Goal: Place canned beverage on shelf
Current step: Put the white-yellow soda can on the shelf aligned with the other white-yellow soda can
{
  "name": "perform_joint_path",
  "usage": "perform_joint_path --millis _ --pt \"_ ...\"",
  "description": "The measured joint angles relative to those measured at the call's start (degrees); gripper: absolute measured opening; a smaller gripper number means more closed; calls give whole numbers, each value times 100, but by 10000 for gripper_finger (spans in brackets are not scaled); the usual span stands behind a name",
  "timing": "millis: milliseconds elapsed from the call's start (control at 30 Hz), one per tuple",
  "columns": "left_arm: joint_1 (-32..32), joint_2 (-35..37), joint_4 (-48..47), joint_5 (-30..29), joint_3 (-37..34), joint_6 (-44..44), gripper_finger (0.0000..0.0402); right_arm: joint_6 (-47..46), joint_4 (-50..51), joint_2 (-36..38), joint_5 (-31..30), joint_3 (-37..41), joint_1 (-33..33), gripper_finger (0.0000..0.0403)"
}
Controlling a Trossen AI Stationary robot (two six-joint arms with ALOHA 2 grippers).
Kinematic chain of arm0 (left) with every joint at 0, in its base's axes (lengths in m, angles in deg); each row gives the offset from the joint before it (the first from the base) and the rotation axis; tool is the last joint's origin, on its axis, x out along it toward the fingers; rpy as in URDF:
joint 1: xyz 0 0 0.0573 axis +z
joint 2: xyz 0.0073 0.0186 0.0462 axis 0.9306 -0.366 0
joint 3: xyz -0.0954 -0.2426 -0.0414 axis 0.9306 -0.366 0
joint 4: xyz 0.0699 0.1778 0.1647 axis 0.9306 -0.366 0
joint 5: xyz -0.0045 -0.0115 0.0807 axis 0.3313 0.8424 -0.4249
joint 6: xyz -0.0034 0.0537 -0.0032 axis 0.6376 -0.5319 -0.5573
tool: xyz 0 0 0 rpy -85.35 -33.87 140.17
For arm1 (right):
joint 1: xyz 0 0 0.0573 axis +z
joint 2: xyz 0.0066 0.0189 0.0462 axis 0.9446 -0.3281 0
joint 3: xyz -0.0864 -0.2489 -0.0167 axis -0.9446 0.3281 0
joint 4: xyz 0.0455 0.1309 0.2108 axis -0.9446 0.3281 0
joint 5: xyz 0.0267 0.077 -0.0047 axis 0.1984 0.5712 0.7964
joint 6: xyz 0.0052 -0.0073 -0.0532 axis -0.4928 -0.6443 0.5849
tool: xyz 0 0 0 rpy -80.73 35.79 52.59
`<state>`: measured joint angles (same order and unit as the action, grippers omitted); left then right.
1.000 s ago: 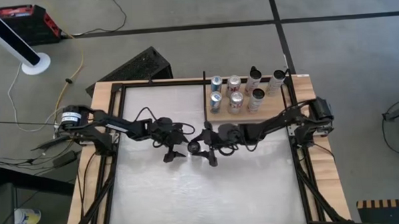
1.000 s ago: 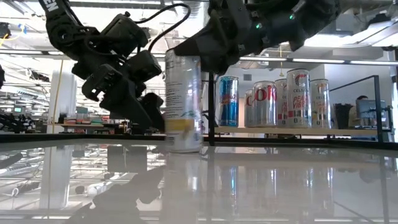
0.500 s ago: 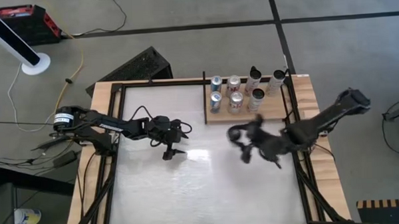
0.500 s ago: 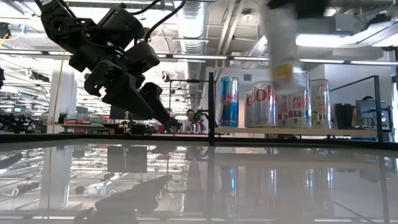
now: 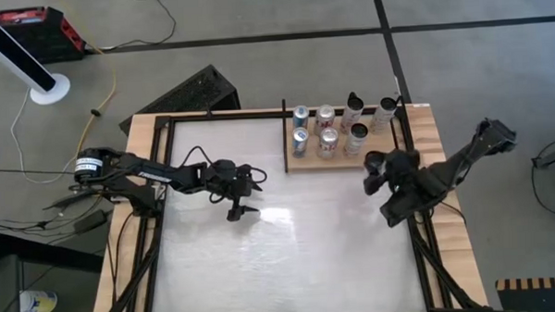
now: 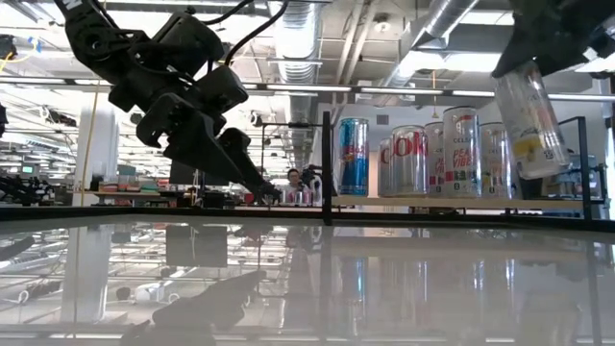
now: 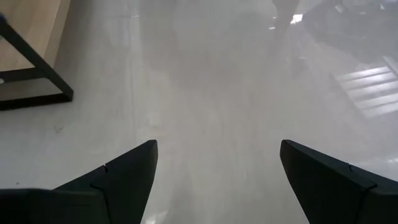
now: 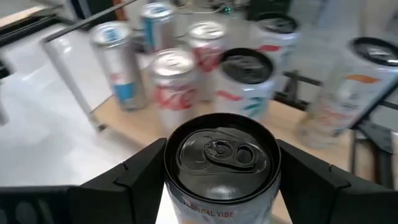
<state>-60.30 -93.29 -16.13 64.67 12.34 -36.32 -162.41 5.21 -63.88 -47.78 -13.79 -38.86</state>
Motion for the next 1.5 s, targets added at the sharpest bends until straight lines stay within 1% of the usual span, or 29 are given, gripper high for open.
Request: perform_joint_path --millis 67,100,367,567,700,867,1067,1267,1500 --pt "22 0 0 0 0 13 322 -444 417 0 8 0 -61 281" --pt "35 0 0 -2 0 15 322 -510 460 2 21 10 -109 281" --pt "120 -2 135 8 0 43 322 -52 439 205 -144 265 -894 281" --pt "120 -3 71 44 0 86 322 -21 479 704 -247 752 -1536 281" --pt "120 -4 24 46 0 96 322 -154 395 1148 -568 1053 -1764 281" --pt "120 -7 72 47 0 98 322 -33 -114 1510 -986 1427 -2008 288" --pt "120 -7 116 50 0 170 322 -12 -209 1617 -1114 1725 -2306 292" --pt "120 -7 120 50 0 187 322 68 -464 1613 -1259 1775 -2418 293" --pt "120 -7 127 52 0 165 322 198 -581 1609 -1280 1775 -2846 294"
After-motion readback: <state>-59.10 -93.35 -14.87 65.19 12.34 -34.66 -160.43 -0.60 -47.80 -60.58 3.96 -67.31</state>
